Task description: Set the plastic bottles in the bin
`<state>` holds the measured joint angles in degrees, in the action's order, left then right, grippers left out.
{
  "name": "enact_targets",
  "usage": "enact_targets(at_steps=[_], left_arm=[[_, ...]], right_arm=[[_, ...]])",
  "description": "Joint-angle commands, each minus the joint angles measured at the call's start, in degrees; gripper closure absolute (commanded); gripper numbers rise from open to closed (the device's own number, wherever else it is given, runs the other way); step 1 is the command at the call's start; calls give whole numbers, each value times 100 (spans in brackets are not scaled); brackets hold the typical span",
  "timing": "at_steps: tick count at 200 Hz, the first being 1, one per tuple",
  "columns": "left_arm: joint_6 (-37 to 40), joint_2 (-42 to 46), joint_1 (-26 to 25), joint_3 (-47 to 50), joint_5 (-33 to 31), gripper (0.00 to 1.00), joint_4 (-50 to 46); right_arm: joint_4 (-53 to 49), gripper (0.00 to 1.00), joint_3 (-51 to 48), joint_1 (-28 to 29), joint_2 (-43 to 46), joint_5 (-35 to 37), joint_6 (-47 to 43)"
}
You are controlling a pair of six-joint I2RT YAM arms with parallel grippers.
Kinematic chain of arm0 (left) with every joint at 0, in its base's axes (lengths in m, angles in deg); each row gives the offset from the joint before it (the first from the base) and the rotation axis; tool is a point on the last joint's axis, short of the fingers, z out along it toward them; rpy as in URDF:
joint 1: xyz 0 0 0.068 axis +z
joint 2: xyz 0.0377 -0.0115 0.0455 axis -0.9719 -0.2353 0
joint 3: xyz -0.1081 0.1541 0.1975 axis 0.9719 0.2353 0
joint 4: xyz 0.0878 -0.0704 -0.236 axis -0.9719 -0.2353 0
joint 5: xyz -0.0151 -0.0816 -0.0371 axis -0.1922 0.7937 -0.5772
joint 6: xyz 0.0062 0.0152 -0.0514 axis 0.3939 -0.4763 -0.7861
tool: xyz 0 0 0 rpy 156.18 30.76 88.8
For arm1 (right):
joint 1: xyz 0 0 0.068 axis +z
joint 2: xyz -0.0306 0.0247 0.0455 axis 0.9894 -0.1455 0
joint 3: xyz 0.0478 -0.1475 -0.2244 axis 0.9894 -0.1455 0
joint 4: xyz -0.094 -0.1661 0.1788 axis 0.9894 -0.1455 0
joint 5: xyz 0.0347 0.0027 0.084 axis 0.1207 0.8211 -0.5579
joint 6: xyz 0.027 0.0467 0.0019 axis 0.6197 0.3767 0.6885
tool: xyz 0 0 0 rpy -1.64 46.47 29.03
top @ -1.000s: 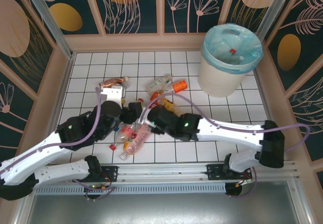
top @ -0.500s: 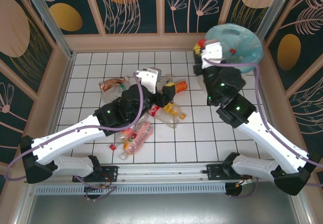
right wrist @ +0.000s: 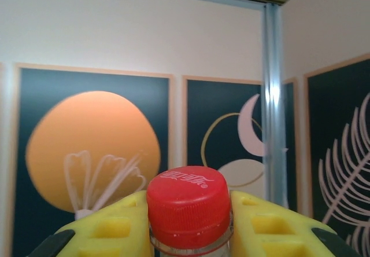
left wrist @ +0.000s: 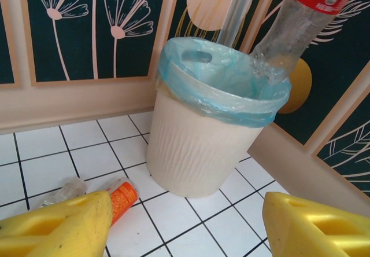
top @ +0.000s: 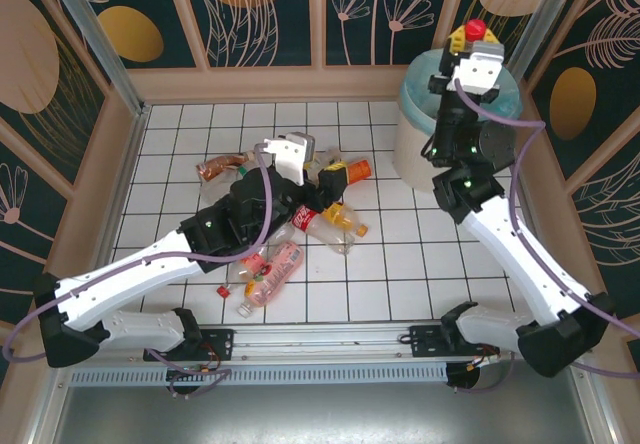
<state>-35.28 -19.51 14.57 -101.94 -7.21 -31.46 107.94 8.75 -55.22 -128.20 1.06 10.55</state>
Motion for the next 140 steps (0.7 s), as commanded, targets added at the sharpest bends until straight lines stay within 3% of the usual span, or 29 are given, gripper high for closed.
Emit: enact_targets(at_steps=[1,67,140], left_arm=[[-96,197,4,184,20,30,155],[-367,424,8,620,-46,30,103],[-432,411,6,710,6,29,22]], right_arm=[[658,81,86,-347,-260,-189,460],[693,78,-359,-541,-920,-397,917],[-1545,69,23,-922,-1492,-394,2404]])
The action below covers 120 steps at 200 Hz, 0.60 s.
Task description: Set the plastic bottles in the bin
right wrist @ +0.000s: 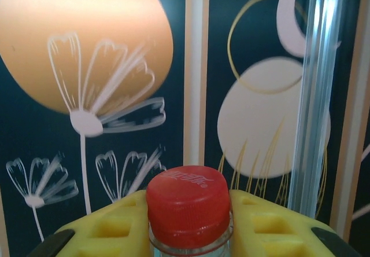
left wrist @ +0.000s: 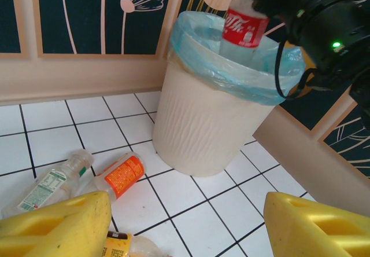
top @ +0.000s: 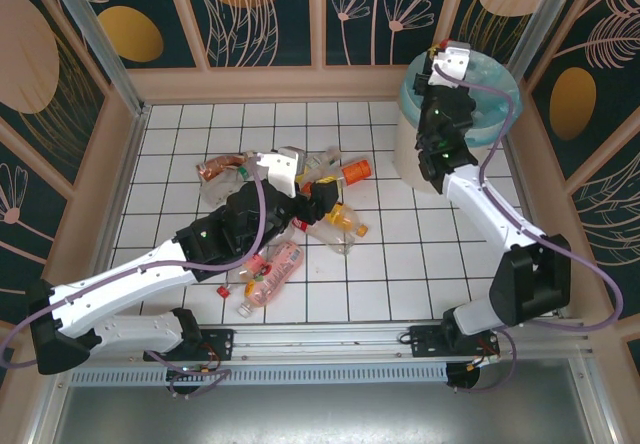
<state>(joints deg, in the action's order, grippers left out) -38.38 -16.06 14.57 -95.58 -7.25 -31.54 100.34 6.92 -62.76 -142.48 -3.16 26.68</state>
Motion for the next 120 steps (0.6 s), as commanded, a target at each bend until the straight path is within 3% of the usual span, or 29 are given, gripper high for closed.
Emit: enact_targets(at_steps=[1,20,34,63,120], left_arm=[[-124,67,5,74,15,29,27],[-183,59,4,87,103,29,20],[-234,81,9,109,144,29,15],[-284,112,0,136,165,28,-12],[-370,125,6,206,199,28,-3]], right_arm=[[-795,69,195,-175,-61,28,808],[-1207,62,143,-311,-56,-77,1169],[-1458,47,123,-394,-31,-102,1435],[-1676,36,25,-528,186,-448,1698],[-2279,39,372,-794,427,-1041,2042]])
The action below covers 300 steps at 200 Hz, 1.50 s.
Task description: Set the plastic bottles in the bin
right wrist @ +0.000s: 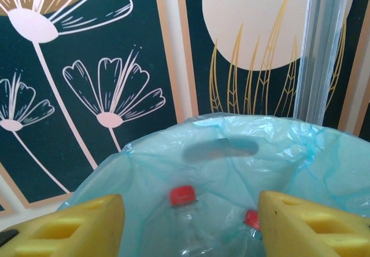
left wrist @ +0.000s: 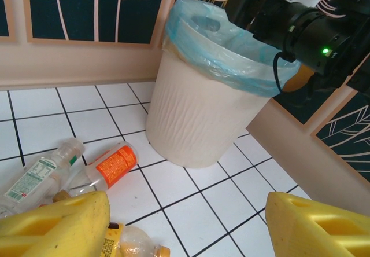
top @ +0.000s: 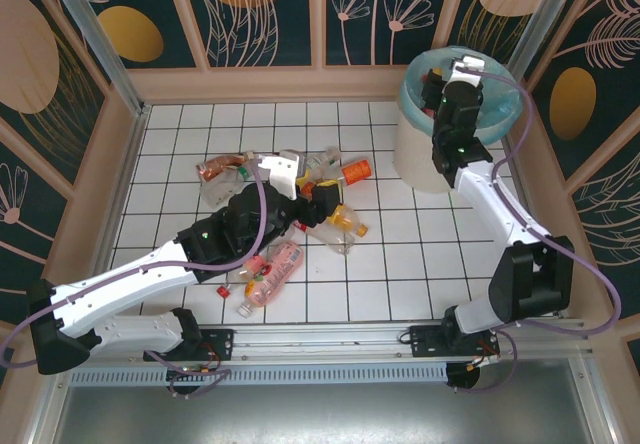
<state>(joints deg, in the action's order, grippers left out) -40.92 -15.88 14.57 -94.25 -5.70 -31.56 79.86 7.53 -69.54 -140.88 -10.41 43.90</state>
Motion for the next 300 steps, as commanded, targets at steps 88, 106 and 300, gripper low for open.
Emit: enact_targets(at_steps=[88,106,300], left_arm=[[-110,12,8,21,-164,27,-276],[-110,-132,4,-68,-311,26,-496],[-1449,511,4608,1995,2726,29,-107]], right_arm=[[-1533,42,1020,-122,276,-925,1207],[-1787,43,1124,40,414,-1106,1271],[-4973,47,3536,3544,-3063,-2412,417]])
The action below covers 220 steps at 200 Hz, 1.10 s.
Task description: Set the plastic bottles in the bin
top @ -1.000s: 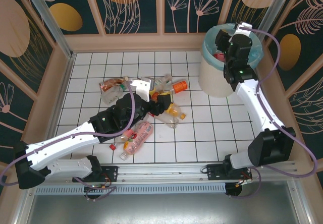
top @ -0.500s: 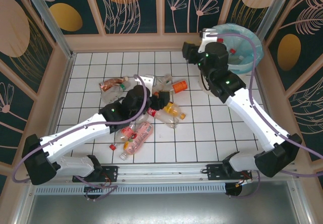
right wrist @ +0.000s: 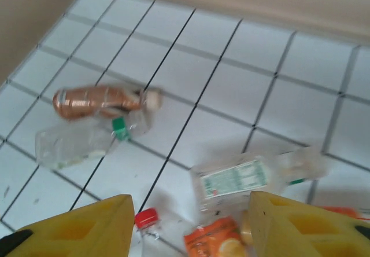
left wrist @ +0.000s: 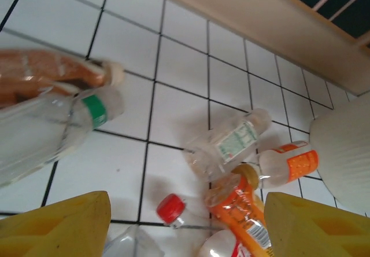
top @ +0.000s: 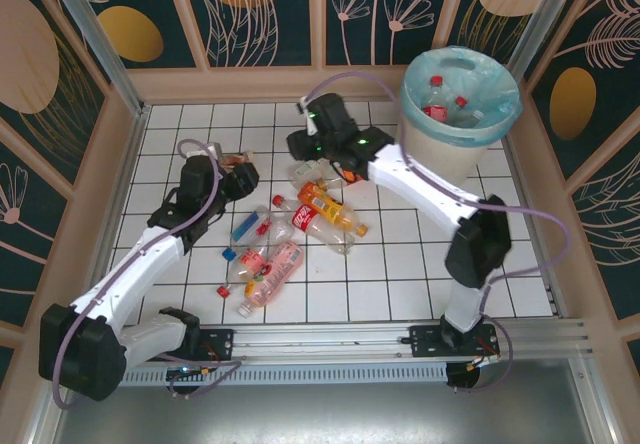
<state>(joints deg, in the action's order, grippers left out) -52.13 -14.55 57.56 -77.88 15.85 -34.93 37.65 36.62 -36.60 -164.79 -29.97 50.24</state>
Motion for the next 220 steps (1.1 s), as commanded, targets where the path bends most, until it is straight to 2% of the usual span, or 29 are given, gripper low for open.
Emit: enact_targets(at_steps=[1,31,66,158,220], left_arm=[[-335,389,322,386,577,29,230],[-395,796,410,897,549,29,89],[-346,1192,415,1304,654,28,-164],[83,1273,410,1504,1360,28,-341],[162,1314,411,1528,1335,27,-376]], right_arm=[[-770,47,665,259,-703,-461,-219],[-1271,49,1477,447,-1680,-496,-386],[-1697,47,2078,565,-2364,-529,-499],[-2339,47,2633,603,-3148,-352,-588],[-2489,47,2820,565,-3439,-362,-616]])
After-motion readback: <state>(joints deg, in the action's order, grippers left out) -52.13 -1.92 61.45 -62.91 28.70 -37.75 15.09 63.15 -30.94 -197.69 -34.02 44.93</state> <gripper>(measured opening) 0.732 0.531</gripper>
